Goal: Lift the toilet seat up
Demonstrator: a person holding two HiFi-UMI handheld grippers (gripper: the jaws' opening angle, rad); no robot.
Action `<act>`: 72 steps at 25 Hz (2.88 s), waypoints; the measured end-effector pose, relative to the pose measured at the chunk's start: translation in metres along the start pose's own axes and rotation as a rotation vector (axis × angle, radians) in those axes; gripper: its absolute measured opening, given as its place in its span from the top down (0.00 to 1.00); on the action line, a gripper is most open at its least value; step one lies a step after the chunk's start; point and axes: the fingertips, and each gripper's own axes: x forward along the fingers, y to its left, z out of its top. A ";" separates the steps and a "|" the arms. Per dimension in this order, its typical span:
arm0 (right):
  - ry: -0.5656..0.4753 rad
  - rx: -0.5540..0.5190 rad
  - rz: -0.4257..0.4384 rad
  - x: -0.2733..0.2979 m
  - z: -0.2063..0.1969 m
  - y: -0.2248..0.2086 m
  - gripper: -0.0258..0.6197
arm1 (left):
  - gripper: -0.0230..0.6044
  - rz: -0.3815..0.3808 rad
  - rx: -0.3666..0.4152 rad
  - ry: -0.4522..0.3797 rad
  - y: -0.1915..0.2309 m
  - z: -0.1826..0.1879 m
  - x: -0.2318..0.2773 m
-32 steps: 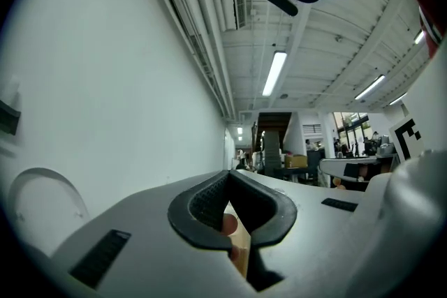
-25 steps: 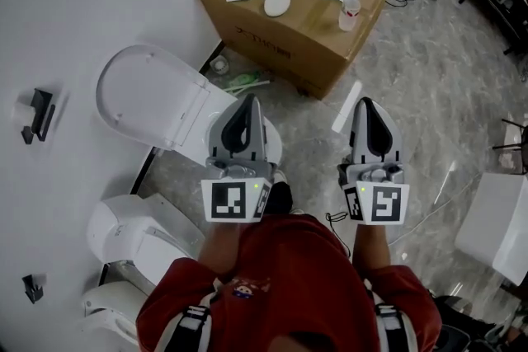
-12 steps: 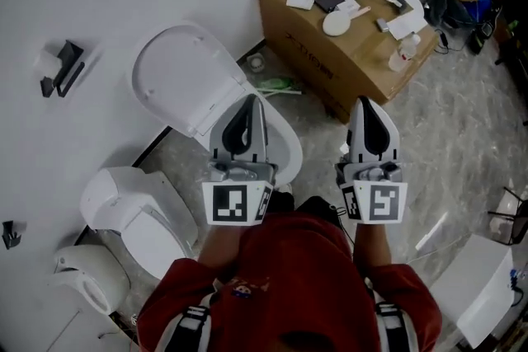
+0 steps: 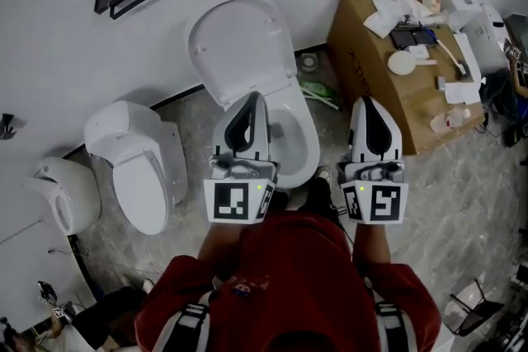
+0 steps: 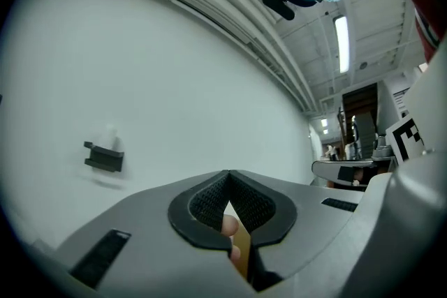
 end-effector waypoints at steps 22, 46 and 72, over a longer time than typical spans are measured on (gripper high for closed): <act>-0.011 0.110 0.337 0.019 -0.006 -0.053 0.94 | 0.95 0.372 0.045 0.006 -0.051 0.006 -0.013; 0.022 0.128 0.471 0.033 -0.015 0.043 0.94 | 0.95 0.467 0.063 0.019 0.024 0.001 -0.067; 0.292 0.142 0.660 0.032 -0.152 0.134 0.94 | 0.95 0.553 -0.024 0.076 0.087 -0.077 -0.109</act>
